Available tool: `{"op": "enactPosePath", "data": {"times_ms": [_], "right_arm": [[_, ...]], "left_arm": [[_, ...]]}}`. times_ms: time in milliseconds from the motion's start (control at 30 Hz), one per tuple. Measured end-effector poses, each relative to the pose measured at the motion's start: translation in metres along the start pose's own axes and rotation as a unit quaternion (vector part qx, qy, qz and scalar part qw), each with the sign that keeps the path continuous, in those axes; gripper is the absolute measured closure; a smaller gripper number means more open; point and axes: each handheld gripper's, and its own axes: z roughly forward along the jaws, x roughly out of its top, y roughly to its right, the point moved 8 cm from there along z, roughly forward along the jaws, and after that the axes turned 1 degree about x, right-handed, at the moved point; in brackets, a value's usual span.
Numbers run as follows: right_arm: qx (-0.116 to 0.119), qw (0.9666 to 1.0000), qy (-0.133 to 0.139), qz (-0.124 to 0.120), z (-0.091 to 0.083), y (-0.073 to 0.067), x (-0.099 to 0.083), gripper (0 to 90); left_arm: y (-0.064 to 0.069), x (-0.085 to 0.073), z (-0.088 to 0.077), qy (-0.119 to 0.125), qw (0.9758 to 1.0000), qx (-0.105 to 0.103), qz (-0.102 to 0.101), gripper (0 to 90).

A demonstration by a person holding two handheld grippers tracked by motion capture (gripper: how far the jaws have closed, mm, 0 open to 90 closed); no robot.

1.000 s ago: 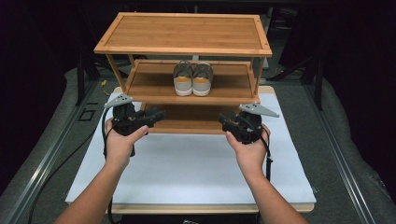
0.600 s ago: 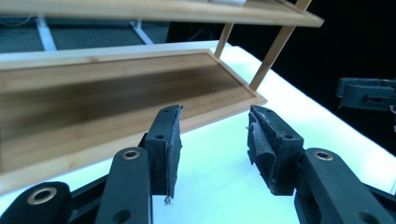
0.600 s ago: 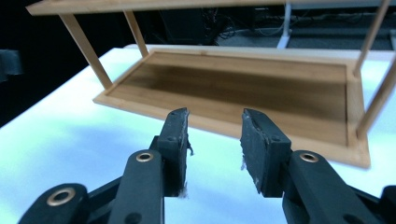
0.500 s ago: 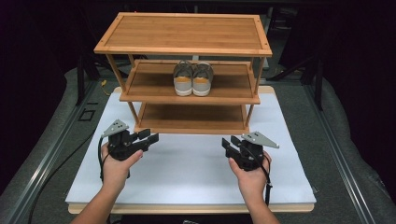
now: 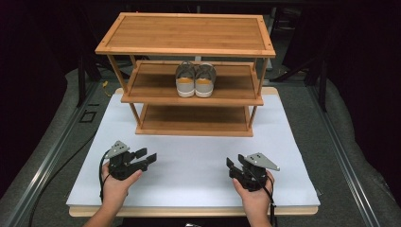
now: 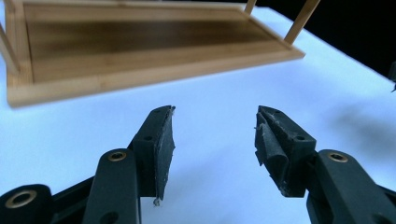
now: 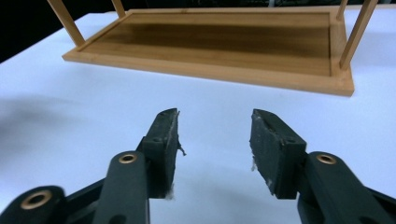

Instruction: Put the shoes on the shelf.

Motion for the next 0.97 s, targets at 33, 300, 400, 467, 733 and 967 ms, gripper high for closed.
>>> {"op": "enactPosePath", "data": {"times_ms": [33, 300, 400, 467, 733, 967], "right_arm": [[-0.001, 1.0, -0.001, -0.003, 0.001, 0.001, -0.003, 50.7], [0.014, 0.9994, -0.021, -0.023, 0.016, -0.005, -0.017, 49.5], [0.013, 0.9988, -0.031, -0.036, 0.021, -0.007, -0.022, 49.5], [0.015, 0.9986, -0.036, -0.037, 0.023, -0.008, -0.025, 49.5], [0.01, 0.9966, -0.053, -0.062, 0.03, -0.01, -0.031, 48.5], [0.008, 0.9961, -0.057, -0.067, 0.03, -0.008, -0.031, 48.1]], "left_arm": [[-0.001, -0.002, 0.0, -0.003, 1.0, 0.0, 0.0, 46.8], [0.003, -0.021, 0.013, -0.031, 0.9993, -0.009, 0.02, 46.7], [0.004, -0.026, 0.017, -0.036, 0.9989, -0.002, 0.029, 46.7], [0.005, -0.03, 0.02, -0.046, 0.9984, -0.003, 0.034, 46.7], [0.018, -0.042, 0.031, -0.077, 0.9951, -0.018, 0.061, 45.3], [0.02, -0.044, 0.032, -0.084, 0.9938, -0.021, 0.07, 45.4]]}}
